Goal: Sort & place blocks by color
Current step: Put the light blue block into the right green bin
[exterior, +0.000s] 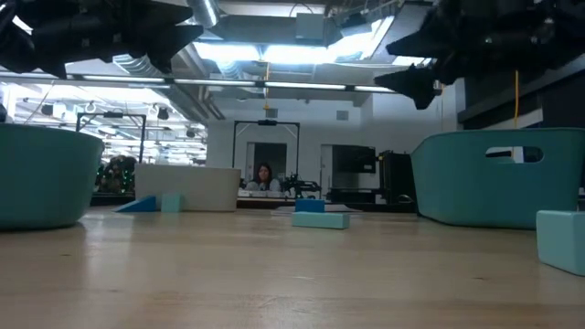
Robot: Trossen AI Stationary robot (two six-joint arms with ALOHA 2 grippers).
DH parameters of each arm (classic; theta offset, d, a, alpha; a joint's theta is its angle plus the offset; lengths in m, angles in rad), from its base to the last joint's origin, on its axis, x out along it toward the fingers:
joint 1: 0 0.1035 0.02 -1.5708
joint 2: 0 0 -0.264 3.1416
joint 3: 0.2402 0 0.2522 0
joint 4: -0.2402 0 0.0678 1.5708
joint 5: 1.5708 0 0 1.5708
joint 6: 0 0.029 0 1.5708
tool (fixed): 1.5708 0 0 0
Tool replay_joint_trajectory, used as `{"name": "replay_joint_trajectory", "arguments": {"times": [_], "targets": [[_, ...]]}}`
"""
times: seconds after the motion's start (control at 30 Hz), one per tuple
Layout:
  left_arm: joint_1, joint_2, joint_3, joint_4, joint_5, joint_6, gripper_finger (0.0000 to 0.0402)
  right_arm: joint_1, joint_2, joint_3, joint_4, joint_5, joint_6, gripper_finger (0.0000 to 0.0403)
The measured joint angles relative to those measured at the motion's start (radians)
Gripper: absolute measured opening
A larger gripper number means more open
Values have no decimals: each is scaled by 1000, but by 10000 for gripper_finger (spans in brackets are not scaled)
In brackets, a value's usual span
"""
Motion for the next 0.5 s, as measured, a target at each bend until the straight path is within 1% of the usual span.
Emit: {"name": "replay_joint_trajectory", "arguments": {"times": [0.1,0.23,0.37,0.5], "targets": [[0,0,0,0,-9,0,180,96,62,91,-160,64,-6,311],[0,0,0,0,-31,-2,180,219,173,199,-289,176,-19,311],[0,0,0,3,-34,-8,180,310,299,261,-355,324,15,311],[0,0,0,5,-34,-8,180,370,431,294,-364,471,87,311]]}}
